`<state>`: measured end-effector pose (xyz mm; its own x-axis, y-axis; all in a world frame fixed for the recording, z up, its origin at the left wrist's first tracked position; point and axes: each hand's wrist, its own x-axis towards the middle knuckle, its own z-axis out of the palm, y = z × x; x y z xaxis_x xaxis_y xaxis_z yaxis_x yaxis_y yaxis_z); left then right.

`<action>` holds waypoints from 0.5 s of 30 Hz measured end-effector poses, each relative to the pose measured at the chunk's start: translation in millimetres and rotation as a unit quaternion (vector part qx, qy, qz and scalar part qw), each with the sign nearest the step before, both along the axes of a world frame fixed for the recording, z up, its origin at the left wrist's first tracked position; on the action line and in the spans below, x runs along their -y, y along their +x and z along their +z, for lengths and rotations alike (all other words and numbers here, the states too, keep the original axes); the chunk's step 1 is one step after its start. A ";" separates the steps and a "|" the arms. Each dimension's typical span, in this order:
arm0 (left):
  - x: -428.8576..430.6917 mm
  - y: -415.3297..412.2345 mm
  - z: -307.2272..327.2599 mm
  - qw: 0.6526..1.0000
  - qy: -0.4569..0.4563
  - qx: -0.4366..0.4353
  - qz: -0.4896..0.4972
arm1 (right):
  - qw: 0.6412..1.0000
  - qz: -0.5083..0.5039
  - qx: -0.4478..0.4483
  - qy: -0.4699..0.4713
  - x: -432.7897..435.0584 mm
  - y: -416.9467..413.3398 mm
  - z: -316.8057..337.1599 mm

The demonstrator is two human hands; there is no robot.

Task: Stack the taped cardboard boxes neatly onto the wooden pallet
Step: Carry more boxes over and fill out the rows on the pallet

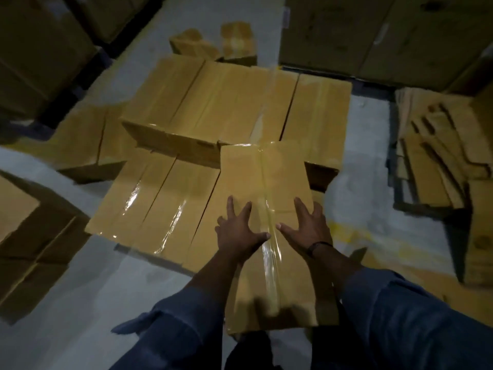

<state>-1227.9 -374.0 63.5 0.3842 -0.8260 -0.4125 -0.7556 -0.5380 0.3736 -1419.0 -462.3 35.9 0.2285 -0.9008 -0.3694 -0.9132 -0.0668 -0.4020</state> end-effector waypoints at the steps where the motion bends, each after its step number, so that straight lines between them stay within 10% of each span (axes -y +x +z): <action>1: -2.7 -1.7 -3.9 1.000 0.003 -0.001 -0.018 | 1.000 -0.019 -0.003 0.002 -10.6 -5.1 -2.1; 15: 52.1 -24.6 -102.4 0.985 0.003 -0.008 -0.170 | 0.985 -0.171 0.027 0.005 -16.0 -52.4 -84.5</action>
<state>-1252.5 -426.0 -38.9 0.0782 -0.9035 -0.4214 -0.8865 -0.2564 0.3851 -1471.4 -446.3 -48.7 -0.0687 -0.9245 -0.3750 -0.8586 0.2462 -0.4497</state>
